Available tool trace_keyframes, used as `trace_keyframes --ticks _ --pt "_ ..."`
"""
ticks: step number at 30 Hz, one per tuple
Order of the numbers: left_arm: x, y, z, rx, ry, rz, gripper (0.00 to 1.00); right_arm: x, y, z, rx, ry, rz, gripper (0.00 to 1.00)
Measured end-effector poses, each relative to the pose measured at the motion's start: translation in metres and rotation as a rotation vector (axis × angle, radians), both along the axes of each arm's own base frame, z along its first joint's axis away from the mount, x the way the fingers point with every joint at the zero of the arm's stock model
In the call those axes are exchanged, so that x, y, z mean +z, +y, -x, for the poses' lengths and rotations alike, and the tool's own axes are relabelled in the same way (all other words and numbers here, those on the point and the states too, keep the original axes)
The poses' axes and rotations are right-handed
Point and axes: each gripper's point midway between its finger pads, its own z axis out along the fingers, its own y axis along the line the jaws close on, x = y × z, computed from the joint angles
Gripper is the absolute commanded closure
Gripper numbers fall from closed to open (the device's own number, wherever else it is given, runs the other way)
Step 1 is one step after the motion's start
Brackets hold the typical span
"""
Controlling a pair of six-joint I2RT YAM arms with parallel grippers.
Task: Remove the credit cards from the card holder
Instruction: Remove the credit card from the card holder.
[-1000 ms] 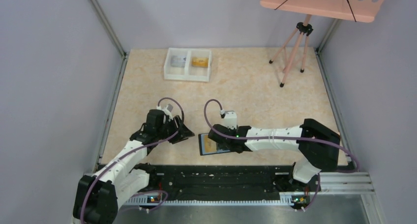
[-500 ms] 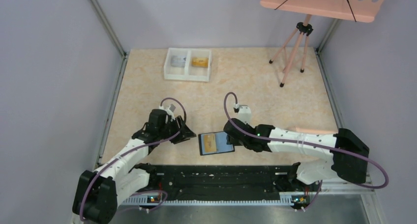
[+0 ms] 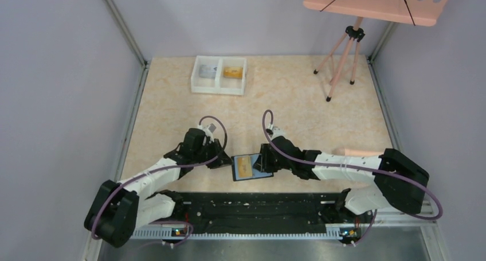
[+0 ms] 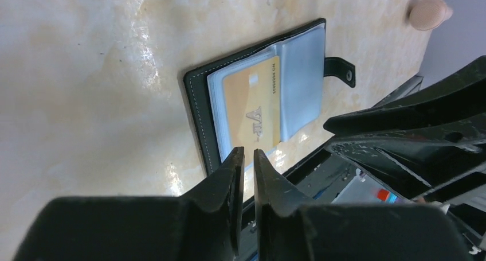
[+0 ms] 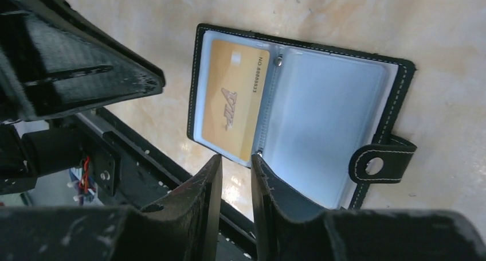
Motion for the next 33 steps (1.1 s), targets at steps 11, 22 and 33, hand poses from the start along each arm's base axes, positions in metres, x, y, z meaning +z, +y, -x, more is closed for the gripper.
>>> trace_keyframes --ticks 11,22,33 --pt "-0.025 -0.017 0.008 -0.055 0.053 -0.022 0.99 -0.023 0.002 0.006 0.059 0.058 -0.120 0.77" --pt "-0.037 -0.013 0.007 -0.039 0.066 -0.054 1.00 -0.038 0.015 0.009 0.106 0.106 -0.161 0.78" --pt "-0.041 -0.011 0.006 -0.029 0.063 -0.069 1.00 -0.039 0.019 0.009 0.114 0.110 -0.179 0.77"
